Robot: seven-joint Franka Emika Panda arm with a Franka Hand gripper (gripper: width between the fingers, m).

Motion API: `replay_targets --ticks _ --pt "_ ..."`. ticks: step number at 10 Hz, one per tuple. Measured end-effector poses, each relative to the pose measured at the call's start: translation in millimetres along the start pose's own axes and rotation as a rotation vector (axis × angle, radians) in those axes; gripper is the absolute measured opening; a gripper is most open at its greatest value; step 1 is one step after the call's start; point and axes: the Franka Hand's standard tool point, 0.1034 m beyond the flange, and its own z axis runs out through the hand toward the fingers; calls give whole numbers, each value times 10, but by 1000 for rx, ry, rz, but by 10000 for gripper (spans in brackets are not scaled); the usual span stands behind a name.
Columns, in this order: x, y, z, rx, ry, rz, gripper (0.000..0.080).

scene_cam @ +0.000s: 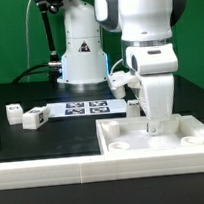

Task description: Assemble one leg

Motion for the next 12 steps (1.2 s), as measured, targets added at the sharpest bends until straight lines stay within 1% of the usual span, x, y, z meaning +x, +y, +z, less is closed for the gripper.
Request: replay_targets --ticks 1,3,4,5,7,8,10,11,12 --pt "-1 0 0 0 0 0 642" --pt "-1 1 -7 0 0 6 647" --pt "16 -5 -90 -5 -5 36 649" --pt "55 -38 -198 -18 -8 73 649" --pt "170 -172 -373 -29 -18 175 649" --pt "235 -180 -431 -32 -21 206 649" --pt "201 -185 -391 -26 -21 215 649" --pt "207 -187 -391 -26 -19 248 649" --pt "211 -188 -390 -26 -18 335 649"
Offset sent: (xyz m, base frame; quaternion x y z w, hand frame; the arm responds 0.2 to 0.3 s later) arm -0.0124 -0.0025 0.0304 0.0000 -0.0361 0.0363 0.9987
